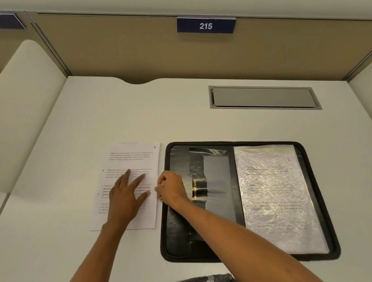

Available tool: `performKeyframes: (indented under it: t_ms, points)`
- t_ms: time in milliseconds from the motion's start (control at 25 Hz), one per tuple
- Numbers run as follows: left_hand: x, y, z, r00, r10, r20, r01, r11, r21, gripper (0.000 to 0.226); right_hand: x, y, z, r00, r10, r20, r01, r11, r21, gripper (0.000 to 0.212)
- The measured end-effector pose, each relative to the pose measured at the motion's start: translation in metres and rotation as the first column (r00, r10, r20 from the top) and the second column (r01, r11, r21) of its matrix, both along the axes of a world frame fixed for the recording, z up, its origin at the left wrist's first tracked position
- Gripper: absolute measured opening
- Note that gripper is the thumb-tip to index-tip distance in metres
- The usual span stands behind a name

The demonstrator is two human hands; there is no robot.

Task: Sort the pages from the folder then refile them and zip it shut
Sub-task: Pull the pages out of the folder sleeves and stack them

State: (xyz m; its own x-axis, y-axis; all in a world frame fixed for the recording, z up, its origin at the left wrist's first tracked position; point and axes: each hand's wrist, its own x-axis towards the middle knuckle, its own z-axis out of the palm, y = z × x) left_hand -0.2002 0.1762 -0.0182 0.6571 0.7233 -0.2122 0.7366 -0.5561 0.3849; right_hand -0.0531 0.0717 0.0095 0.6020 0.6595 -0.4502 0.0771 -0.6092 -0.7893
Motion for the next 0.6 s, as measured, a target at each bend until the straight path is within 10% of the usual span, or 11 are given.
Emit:
performKeyframes:
  t_ms: [600]
  points:
    - [0.045,-0.038,0.018,0.981,0.086,0.173,-0.095,0.994,0.048,0.055,0.071,-0.125,0.002,0.775,0.059,0.63,-0.096,0.995,0.024,0.035]
